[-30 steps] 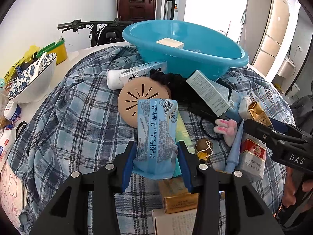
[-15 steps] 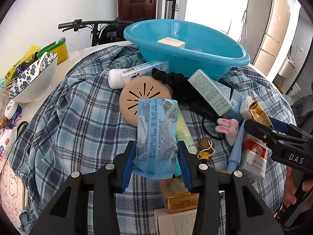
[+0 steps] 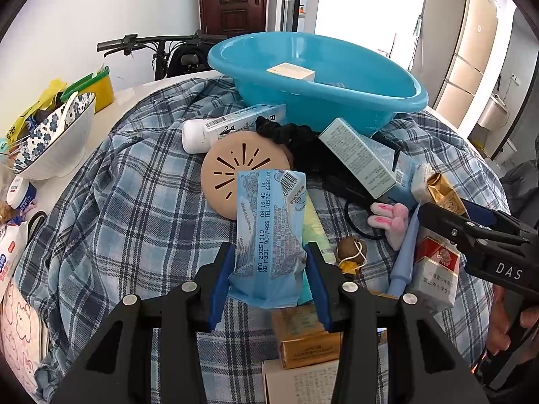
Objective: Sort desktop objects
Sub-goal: 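Lift the light-blue packet with the left tool while the right tool lifts the gold-blue box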
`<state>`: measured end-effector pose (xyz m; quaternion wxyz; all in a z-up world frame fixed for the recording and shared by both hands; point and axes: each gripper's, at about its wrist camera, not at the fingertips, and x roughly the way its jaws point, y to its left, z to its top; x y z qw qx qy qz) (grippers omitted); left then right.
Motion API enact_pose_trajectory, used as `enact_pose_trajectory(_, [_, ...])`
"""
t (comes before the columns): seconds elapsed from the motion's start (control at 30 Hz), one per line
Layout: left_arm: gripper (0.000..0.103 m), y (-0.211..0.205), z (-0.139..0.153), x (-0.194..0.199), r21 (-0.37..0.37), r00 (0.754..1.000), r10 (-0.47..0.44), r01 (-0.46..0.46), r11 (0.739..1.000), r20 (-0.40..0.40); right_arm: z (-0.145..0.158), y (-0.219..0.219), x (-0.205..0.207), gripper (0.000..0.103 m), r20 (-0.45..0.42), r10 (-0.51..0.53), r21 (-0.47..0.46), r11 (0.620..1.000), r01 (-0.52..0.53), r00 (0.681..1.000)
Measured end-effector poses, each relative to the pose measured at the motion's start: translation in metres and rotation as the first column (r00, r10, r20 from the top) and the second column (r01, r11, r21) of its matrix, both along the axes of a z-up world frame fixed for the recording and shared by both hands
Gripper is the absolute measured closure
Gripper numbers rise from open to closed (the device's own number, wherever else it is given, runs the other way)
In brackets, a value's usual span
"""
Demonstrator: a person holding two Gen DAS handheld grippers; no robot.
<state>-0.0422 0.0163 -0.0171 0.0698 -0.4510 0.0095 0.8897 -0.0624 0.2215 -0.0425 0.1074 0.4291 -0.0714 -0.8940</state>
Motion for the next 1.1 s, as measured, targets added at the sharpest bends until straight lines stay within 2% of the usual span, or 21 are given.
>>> enact_pose_trajectory(0.4, [0.058,0.002,0.003,-0.001,-0.003,1.0,-0.002,0.002,1.0,-0.007,0.005,0.002,0.001,0.016,-0.01,-0.006,-0.003,1.0,0.006,1.0])
enact_pose_trajectory(0.63, [0.058,0.005,0.013,-0.004,-0.03,0.999,-0.017,0.016,0.999,-0.045,0.019,0.003,0.003,0.016,-0.05,-0.018,0.005,1.0,0.018,0.999])
enact_pose_trajectory(0.83, [0.058,0.01,0.041,-0.006,-0.036,0.991,-0.036,0.031,0.999,-0.132,0.045,0.007,0.002,0.016,-0.117,-0.027,0.009,1.0,0.029,0.993])
enact_pose_trajectory(1.1, [0.058,0.015,0.09,-0.007,-0.018,0.96,-0.032,0.028,0.999,-0.278,0.095,0.008,0.009,0.016,-0.251,-0.03,0.016,0.999,0.035,0.968])
